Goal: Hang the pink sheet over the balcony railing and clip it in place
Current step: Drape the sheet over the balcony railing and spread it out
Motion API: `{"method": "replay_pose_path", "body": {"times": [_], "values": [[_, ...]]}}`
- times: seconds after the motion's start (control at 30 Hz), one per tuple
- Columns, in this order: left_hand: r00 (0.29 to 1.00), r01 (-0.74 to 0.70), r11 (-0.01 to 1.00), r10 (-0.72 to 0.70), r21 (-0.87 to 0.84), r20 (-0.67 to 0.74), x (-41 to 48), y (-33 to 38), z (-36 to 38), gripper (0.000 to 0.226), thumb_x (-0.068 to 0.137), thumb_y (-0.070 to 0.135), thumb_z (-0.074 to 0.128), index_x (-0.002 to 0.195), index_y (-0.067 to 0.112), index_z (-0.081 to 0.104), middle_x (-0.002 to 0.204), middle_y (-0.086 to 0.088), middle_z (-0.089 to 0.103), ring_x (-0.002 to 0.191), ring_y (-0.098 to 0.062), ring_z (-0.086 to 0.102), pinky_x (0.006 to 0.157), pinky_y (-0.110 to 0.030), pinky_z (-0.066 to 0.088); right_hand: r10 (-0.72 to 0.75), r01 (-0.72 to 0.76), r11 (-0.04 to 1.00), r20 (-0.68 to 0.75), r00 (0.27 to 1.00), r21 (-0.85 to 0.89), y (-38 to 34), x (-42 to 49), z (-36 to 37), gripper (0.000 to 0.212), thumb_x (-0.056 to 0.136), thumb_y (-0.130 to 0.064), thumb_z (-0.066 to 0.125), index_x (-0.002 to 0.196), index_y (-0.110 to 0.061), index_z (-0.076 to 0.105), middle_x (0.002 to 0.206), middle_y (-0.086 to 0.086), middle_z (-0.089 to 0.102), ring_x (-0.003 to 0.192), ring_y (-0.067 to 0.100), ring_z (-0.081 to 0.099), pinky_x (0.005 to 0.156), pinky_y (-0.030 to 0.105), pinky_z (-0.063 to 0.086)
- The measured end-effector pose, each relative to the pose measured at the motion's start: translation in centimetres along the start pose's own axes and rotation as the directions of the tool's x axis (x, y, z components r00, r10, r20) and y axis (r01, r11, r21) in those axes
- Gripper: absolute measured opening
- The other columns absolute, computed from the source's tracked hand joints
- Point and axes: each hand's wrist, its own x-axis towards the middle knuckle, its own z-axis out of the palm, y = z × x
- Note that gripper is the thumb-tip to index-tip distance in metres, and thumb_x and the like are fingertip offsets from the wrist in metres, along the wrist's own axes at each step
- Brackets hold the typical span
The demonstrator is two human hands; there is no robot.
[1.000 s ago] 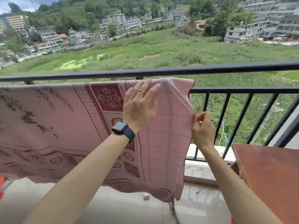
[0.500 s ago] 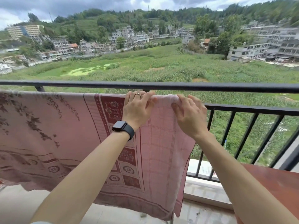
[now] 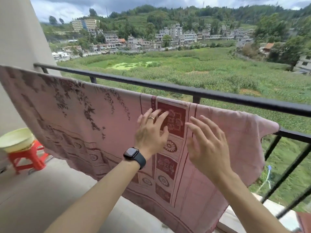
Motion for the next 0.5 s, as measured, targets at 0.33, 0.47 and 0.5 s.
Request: {"method": "replay_pose_path", "body": {"times": [0.33,0.47,0.5], "values": [[0.824,0.385,0.863,-0.481,0.326,0.3,-11.0,-30.7,-8.1,0.05,0.089,0.041,0.047,0.139,0.038,0.047,0.146,0.006,0.047,0.136,-0.016,0.038,0.11,-0.036,0.03,-0.206,0.096,0.952,0.376,0.903,0.292,-21.5,5.0,21.0,0.03,0.093,-0.033,0.06,0.122,-0.029,0.067,0.134,-0.008,0.062,0.134,0.022,0.048,0.103,0.046,0.047],[0.792,0.448,0.803,-0.56,0.394,0.242,-13.9,-43.2,-14.1,0.047,0.091,0.04,0.046,0.137,0.037,0.05,0.144,0.007,0.049,0.136,-0.018,0.04,0.111,-0.037,0.03,-0.261,0.106,0.923,0.399,0.879,0.371,-32.4,8.0,28.9,0.03,0.092,-0.033,0.063,0.122,-0.03,0.067,0.132,-0.009,0.063,0.134,0.021,0.049,0.105,0.044,0.045],[0.784,0.465,0.786,-0.58,0.408,0.222,-14.6,-46.0,-15.6,0.046,0.091,0.039,0.047,0.137,0.037,0.05,0.144,0.007,0.049,0.135,-0.018,0.04,0.111,-0.038,0.03,-0.287,0.12,0.912,0.403,0.869,0.392,-35.1,8.7,30.6,0.03,0.092,-0.033,0.063,0.122,-0.03,0.067,0.132,-0.009,0.064,0.133,0.021,0.05,0.105,0.044,0.045]]}}
